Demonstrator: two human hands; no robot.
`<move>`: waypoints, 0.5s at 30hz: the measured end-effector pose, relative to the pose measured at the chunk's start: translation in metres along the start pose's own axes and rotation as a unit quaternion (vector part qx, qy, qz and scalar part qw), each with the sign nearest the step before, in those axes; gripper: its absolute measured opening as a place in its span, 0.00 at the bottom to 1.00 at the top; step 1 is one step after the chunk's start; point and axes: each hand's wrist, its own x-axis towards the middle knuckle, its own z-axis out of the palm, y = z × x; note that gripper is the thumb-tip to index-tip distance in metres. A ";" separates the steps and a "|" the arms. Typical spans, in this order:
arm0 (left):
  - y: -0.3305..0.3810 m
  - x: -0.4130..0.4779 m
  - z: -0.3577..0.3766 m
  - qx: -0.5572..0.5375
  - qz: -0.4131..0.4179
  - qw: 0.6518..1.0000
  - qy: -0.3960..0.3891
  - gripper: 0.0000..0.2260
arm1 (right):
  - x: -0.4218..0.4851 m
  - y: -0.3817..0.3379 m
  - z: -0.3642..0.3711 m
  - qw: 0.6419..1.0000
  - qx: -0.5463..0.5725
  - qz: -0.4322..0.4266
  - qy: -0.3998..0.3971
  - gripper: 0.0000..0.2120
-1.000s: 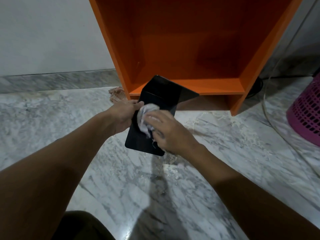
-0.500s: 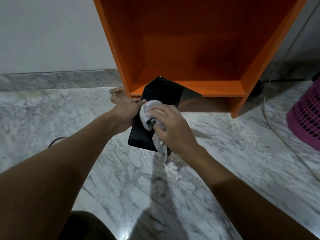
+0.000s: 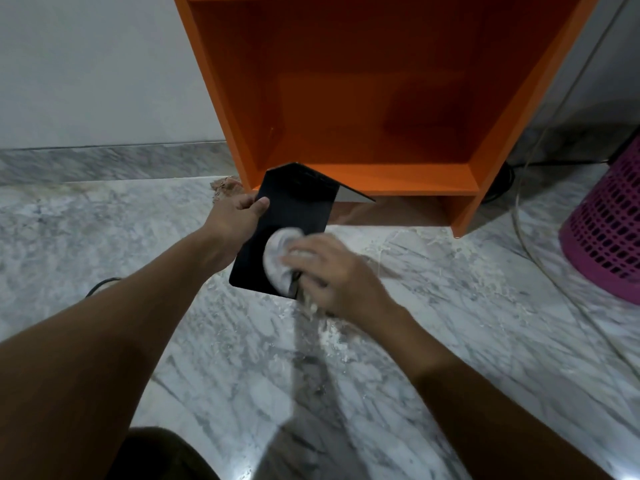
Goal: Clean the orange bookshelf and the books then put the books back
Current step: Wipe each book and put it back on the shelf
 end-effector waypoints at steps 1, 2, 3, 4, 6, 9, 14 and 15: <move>0.001 -0.001 0.000 -0.002 -0.005 1.000 -0.008 0.09 | 0.004 0.008 -0.008 0.999 -0.026 0.034 0.033 0.20; 0.002 -0.001 -0.001 -0.006 -0.013 1.000 -0.021 0.08 | 0.006 0.015 -0.014 0.994 -0.050 0.080 0.056 0.21; 0.004 -0.002 -0.001 -0.009 -0.021 0.999 -0.036 0.08 | 0.008 0.020 -0.017 0.987 -0.069 0.127 0.066 0.22; 0.006 -0.003 -0.002 -0.008 -0.027 0.998 -0.048 0.08 | 0.008 0.023 -0.016 0.981 -0.080 0.162 0.065 0.22; 0.007 -0.002 -0.003 0.007 -0.016 0.998 -0.059 0.07 | 0.005 0.025 -0.010 0.984 -0.070 0.159 0.047 0.22; 0.005 0.002 -0.006 0.016 0.007 0.999 -0.034 0.06 | -0.013 0.016 0.009 0.998 -0.020 0.058 -0.024 0.19; 0.011 0.001 0.001 0.021 0.020 1.000 -0.001 0.09 | -0.059 -0.001 0.049 0.973 0.018 -0.003 -0.228 0.11; 0.012 0.000 0.002 0.031 0.026 0.999 0.006 0.09 | -0.063 0.001 0.050 0.970 0.016 0.021 -0.243 0.12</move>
